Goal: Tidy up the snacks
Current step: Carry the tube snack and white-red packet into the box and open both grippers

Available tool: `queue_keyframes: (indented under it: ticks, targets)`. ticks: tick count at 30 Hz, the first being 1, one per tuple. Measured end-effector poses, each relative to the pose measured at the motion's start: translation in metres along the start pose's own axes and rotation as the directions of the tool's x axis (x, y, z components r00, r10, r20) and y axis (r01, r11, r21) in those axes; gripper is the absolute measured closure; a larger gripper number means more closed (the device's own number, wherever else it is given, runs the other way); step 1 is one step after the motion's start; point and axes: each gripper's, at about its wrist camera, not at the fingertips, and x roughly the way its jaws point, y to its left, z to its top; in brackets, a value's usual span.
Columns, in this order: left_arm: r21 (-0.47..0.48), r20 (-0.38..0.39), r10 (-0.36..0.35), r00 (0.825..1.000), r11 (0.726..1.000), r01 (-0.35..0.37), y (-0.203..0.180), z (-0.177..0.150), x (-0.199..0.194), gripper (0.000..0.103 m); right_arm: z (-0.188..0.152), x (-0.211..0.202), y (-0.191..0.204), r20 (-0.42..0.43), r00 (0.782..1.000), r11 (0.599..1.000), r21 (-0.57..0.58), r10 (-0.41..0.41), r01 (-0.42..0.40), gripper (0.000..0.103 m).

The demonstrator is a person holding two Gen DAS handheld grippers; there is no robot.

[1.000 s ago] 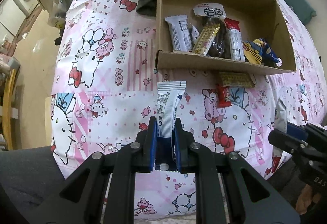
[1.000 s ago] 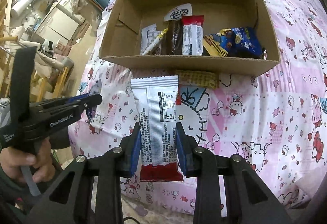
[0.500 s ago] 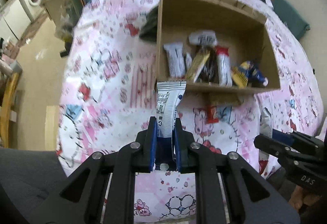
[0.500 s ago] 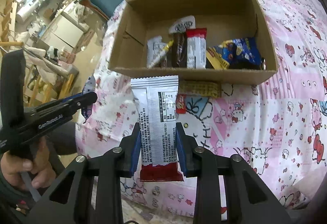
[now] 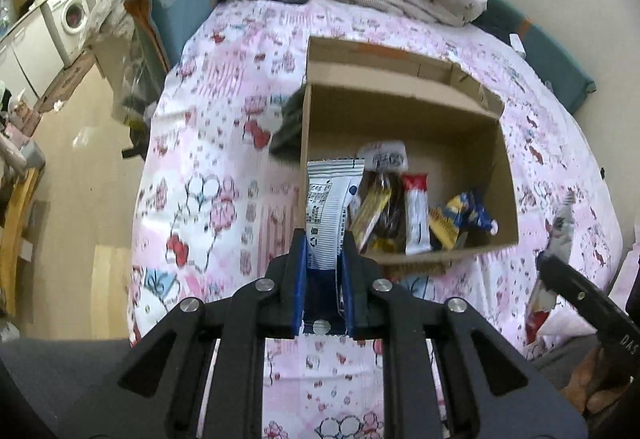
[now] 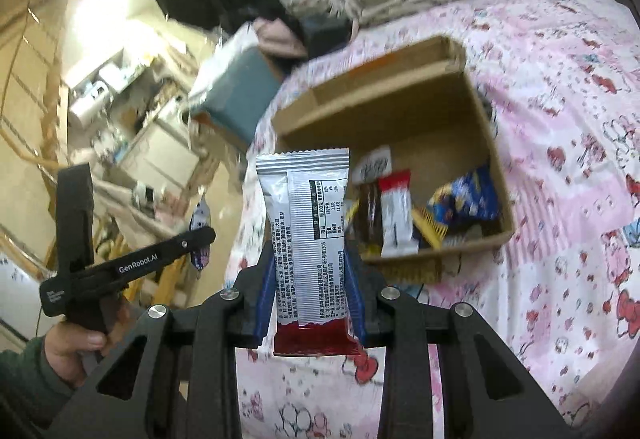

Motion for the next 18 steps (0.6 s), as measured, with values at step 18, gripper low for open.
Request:
queue_keyframes:
  ticks: [18]
  targets:
    - [0.080, 0.052, -0.011, 0.999, 0.997, 0.007, -0.030, 0.059, 0.037, 0.090, 0.069, 0.027, -0.036, 0.049, 0.995, 0.996, 0.025, -0.091, 0.089, 0.070]
